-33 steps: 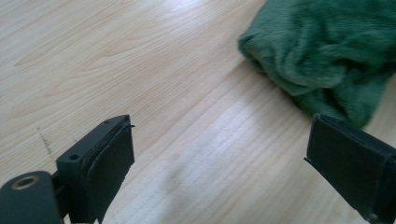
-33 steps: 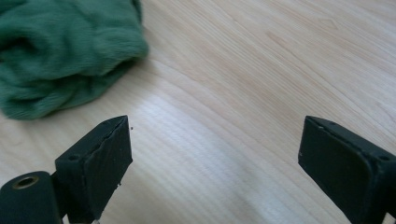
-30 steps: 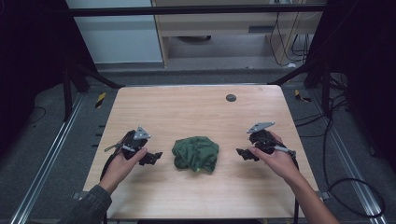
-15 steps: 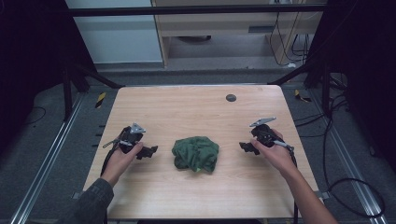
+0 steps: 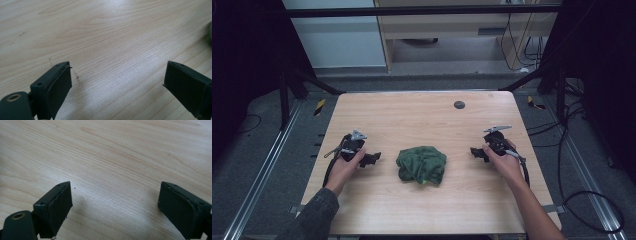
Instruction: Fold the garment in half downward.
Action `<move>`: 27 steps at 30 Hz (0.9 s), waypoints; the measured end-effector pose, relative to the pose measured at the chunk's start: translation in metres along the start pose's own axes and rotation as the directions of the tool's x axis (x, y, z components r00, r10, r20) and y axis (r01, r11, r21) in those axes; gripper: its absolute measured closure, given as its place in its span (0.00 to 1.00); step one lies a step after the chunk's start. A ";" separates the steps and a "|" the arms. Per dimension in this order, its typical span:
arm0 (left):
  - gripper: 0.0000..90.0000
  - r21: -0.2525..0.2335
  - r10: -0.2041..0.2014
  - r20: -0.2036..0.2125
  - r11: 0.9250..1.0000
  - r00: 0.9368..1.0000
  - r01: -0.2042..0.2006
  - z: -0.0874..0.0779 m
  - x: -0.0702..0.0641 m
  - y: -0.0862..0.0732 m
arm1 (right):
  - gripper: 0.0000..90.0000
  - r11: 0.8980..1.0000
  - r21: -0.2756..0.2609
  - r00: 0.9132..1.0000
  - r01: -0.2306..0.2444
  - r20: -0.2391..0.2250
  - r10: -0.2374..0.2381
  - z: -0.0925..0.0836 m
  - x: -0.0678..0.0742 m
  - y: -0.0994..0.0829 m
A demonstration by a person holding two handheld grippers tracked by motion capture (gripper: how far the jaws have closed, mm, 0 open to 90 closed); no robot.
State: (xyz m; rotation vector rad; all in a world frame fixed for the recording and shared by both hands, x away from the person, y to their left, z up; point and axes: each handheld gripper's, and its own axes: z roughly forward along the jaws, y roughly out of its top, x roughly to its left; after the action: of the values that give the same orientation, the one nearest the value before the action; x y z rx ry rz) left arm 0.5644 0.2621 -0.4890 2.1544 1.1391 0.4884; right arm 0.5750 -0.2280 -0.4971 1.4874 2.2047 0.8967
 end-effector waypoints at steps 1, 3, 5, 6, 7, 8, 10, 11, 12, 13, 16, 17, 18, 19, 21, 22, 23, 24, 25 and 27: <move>0.08 -0.002 -0.002 -0.003 1.000 1.000 0.002 0.001 0.000 0.000 | 0.13 1.000 0.002 1.000 -0.003 0.005 0.003 0.001 0.000 0.000; 0.08 -0.009 -0.015 -0.003 1.000 1.000 0.015 0.002 0.001 -0.001 | 0.13 1.000 -0.010 1.000 -0.007 0.018 0.008 0.002 0.000 -0.001; 0.08 -0.020 -0.020 -0.004 1.000 1.000 0.020 0.004 0.001 -0.003 | 0.12 1.000 -0.020 1.000 -0.019 0.019 0.020 0.003 0.000 -0.001; 0.08 -0.021 -0.025 -0.004 0.999 1.000 0.025 0.005 0.001 -0.004 | 0.11 0.999 -0.025 0.999 -0.025 0.020 0.025 0.004 0.000 -0.001; 0.08 -0.021 -0.025 -0.004 0.999 1.000 0.025 0.005 0.001 -0.004 | 0.11 0.999 -0.025 0.999 -0.025 0.020 0.025 0.004 0.000 -0.001; 0.08 -0.015 -0.033 -0.002 0.999 0.999 0.033 0.008 0.001 -0.007 | 0.08 0.999 -0.034 0.999 -0.018 0.033 0.020 0.006 0.003 -0.002; 0.07 -0.012 -0.042 -0.002 0.999 0.999 0.042 0.010 0.000 -0.009 | 0.07 0.999 -0.047 0.999 -0.014 0.046 0.017 0.008 0.005 -0.003; 0.06 -0.021 -0.024 -0.018 0.999 1.000 0.024 0.011 -0.002 -0.012 | 0.07 0.998 -0.065 0.998 -0.012 0.065 0.016 0.009 0.007 -0.004; 0.06 -0.017 -0.018 -0.021 1.000 1.000 0.018 0.011 -0.003 -0.011 | 0.07 0.997 -0.078 0.997 -0.008 0.074 0.014 0.010 0.008 -0.005; 0.05 -0.017 -0.018 -0.021 1.000 1.000 0.018 0.011 -0.003 -0.011 | 0.07 0.996 -0.094 0.996 -0.006 0.093 0.015 0.011 0.010 -0.007; 0.01 -0.034 -0.027 -0.025 0.999 0.999 0.027 0.013 -0.004 -0.013 | 0.06 0.995 -0.099 0.994 0.001 0.111 0.010 0.013 0.012 -0.007; 0.01 -0.032 -0.030 -0.029 0.999 0.999 0.029 0.013 -0.004 -0.013 | 0.05 0.995 -0.098 0.994 -0.005 0.110 0.016 0.013 0.013 -0.007; 0.00 -0.029 -0.030 -0.030 0.999 0.999 0.029 0.013 -0.004 -0.013 | 0.05 0.995 -0.098 0.994 -0.005 0.111 0.016 0.014 0.013 -0.007; 0.00 -0.029 -0.030 -0.030 0.999 0.999 0.029 0.013 -0.004 -0.013 | 0.05 0.995 -0.098 0.994 -0.005 0.111 0.016 0.014 0.013 -0.007; 0.00 -0.031 -0.046 -0.038 0.999 0.998 0.045 0.013 -0.005 -0.014 | 0.02 0.995 -0.095 0.992 -0.018 0.127 0.030 0.014 0.014 -0.007; 0.00 -0.031 -0.051 -0.042 0.998 0.998 0.050 0.012 -0.004 -0.014 | 0.01 0.995 -0.093 0.988 -0.041 0.144 0.054 0.015 0.015 -0.007; 0.00 -0.031 -0.051 -0.042 0.998 0.998 0.050 0.012 -0.004 -0.014 | 0.01 0.995 -0.093 0.988 -0.041 0.144 0.054 0.015 0.015 -0.007; 0.00 -0.027 -0.049 -0.043 0.998 0.998 0.048 0.012 -0.004 -0.014 | 0.00 0.995 -0.091 0.986 -0.051 0.154 0.065 0.015 0.015 -0.007; 0.00 -0.027 -0.049 -0.043 0.998 0.998 0.048 0.012 -0.004 -0.014 | 0.00 0.995 -0.091 0.986 -0.051 0.154 0.065 0.015 0.015 -0.007; 0.00 -0.033 -0.055 -0.042 0.998 0.998 0.054 0.012 -0.004 -0.014 | 0.00 0.993 -0.094 0.982 -0.073 0.168 0.088 0.014 0.018 -0.008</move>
State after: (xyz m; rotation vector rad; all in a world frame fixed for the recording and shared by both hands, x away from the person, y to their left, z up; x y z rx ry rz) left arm 0.5610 0.2602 -0.5080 2.0886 1.2025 0.5275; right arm 0.5704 -0.2096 -0.5114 1.5601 1.9704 0.8449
